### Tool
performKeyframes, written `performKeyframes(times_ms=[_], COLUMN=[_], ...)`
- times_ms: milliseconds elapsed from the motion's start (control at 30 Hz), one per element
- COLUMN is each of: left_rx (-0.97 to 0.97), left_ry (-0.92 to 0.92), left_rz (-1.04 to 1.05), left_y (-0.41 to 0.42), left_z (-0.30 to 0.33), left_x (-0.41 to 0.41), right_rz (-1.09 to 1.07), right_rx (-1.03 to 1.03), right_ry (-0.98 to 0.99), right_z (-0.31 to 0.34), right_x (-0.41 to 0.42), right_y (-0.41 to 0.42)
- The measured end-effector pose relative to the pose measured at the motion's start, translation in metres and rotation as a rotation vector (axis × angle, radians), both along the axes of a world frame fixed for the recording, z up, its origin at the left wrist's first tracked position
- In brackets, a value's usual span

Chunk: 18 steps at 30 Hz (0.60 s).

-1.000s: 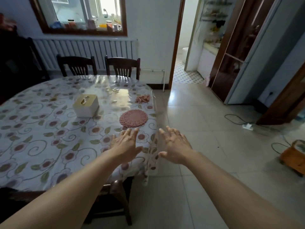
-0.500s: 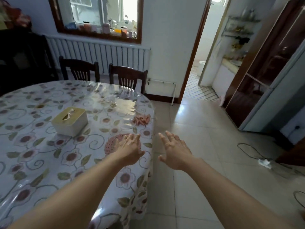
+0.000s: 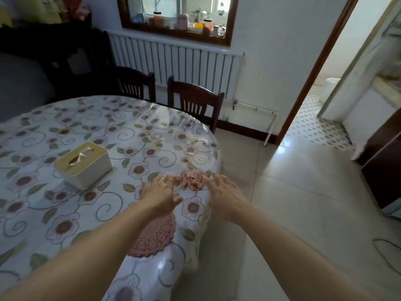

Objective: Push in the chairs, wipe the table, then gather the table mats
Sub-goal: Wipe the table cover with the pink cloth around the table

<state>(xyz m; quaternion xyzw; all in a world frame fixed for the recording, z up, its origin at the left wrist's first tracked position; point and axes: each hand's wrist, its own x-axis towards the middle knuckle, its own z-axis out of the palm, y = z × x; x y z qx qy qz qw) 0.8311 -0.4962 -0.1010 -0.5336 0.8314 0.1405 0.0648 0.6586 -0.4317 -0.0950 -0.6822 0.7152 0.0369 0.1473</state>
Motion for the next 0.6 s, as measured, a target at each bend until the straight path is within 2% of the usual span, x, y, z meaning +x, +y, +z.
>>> performKeyframes(times_ms=[200,400,500,600], left_rx=[0.044,0.081,0.105,0.118], left_ry=[0.006,-0.044,-0.044,-0.007], left_rz=[0.275,0.4,0.475,0.488], left_y=[-0.024,-0.047,-0.067,-0.089], left_z=[-0.018,-0.024,-0.032,-0.051], left_x=[-0.04,-0.052,-0.048,-0.046], right_rz=[0.24,0.42,0.515,0.518], right_rx=[0.073,0.132,0.147,0.169], right_ry=[-0.014,-0.069,-0.022,-0.034], right_z=[-0.029,-0.077,-0.09,-0.113], right_x=[-0.059,-0.066,-0.063,-0.059], right_y=[-0.076,-0.121,-0.142,-0.165])
